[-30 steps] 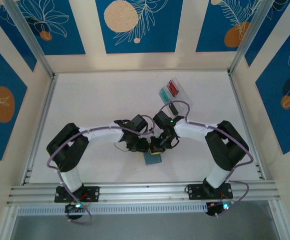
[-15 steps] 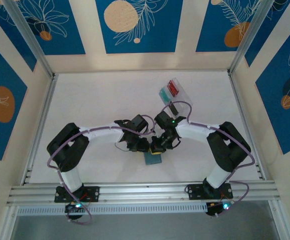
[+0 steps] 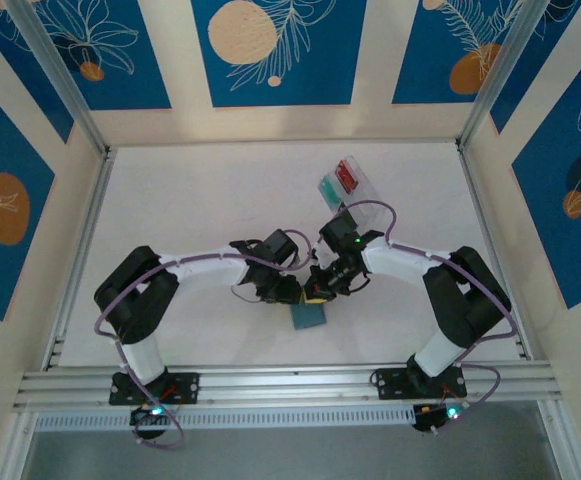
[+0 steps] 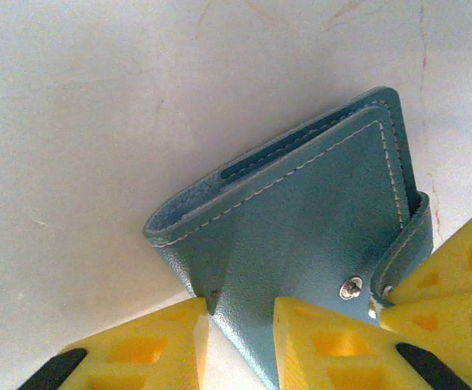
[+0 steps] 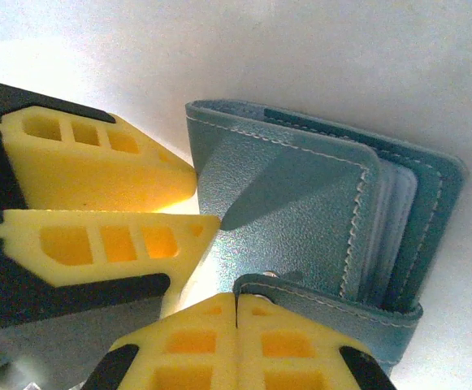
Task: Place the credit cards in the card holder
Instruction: Close the button on the card holder.
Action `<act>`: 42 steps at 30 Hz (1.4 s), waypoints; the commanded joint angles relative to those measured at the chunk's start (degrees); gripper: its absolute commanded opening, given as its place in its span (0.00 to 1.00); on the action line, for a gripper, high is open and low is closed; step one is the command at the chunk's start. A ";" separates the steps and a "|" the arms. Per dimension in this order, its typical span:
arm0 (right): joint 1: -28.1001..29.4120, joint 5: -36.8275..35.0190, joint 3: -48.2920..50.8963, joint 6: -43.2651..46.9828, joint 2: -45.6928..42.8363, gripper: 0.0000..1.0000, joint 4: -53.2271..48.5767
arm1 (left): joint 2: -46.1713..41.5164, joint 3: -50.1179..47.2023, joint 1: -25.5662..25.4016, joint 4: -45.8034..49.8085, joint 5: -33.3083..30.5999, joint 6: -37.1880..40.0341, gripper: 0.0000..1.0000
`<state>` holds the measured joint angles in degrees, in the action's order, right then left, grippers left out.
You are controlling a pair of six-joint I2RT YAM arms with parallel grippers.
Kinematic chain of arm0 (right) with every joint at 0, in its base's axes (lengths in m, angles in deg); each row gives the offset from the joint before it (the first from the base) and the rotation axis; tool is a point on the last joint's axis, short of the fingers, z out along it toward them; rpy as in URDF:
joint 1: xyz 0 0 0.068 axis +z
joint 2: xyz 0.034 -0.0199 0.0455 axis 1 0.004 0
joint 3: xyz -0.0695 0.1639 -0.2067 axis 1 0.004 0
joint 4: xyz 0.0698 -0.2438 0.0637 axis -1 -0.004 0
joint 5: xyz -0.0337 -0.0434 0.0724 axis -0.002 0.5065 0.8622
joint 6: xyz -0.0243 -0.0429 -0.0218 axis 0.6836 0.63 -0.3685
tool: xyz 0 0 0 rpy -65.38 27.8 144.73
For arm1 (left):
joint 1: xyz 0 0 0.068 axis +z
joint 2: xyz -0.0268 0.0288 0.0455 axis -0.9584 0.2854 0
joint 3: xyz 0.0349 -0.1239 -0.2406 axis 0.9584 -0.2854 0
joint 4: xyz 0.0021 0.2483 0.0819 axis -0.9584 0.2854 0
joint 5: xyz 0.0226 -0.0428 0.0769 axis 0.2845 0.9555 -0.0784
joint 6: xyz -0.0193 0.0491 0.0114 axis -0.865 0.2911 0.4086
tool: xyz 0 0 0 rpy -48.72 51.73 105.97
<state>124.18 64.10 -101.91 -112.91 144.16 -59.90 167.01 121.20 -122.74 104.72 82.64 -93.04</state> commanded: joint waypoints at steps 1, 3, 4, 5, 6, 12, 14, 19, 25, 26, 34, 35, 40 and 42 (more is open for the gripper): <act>-0.22 3.17 0.93 -0.05 1.29 0.00 0.85 | 0.09 1.08 -0.87 -0.75 1.72 -0.13 0.27; -0.23 3.22 1.06 0.00 1.72 0.00 1.06 | 0.09 1.08 -0.87 -0.93 1.79 -0.14 0.27; -0.22 3.22 1.12 0.04 2.10 0.00 1.06 | 0.12 1.07 -0.87 -0.88 1.77 -0.15 0.27; -0.22 3.22 1.06 0.05 2.47 0.00 1.11 | 0.17 1.07 -0.91 -0.98 1.82 -0.15 0.27; -0.24 3.32 1.12 0.04 2.85 0.00 1.20 | 0.19 1.08 -0.87 -0.96 1.88 -0.13 0.27; -0.17 3.14 1.12 -0.09 4.21 0.00 1.66 | 0.00 0.90 -0.87 -1.04 1.75 -0.16 0.27; -0.18 2.48 1.24 0.07 4.70 0.00 1.55 | -0.08 0.77 -0.87 -1.14 1.82 -0.21 0.27; -0.33 2.17 2.25 -0.24 5.54 0.00 2.34 | 0.05 0.89 -0.85 -1.48 1.98 -0.33 0.27; -0.27 -0.01 1.86 -0.48 7.22 0.00 1.57 | 0.16 0.65 -0.87 -1.78 2.14 -0.30 0.27; -0.23 -0.41 1.87 -0.55 7.42 0.00 1.43 | 0.09 0.64 -0.87 -1.84 2.12 -0.30 0.27; 1.30 -6.19 2.49 -2.14 7.49 0.00 0.55 | 0.09 0.80 -0.87 -2.27 2.31 -0.37 0.27; 1.76 -7.03 2.61 -2.39 7.44 0.00 0.54 | 0.17 0.90 -0.85 -2.27 2.31 -0.30 0.27; 2.89 -9.03 3.80 -4.38 7.58 0.00 0.66 | 0.18 1.07 -0.89 -2.65 2.49 -0.30 0.27; 3.59 -10.35 4.00 -4.84 7.40 0.00 0.08 | 0.24 1.04 -0.87 -2.71 2.46 -0.30 0.27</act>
<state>125.50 63.42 -101.29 -115.84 148.01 -57.78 167.17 121.17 -122.72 105.46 82.18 -93.30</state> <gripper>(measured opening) 0.065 0.271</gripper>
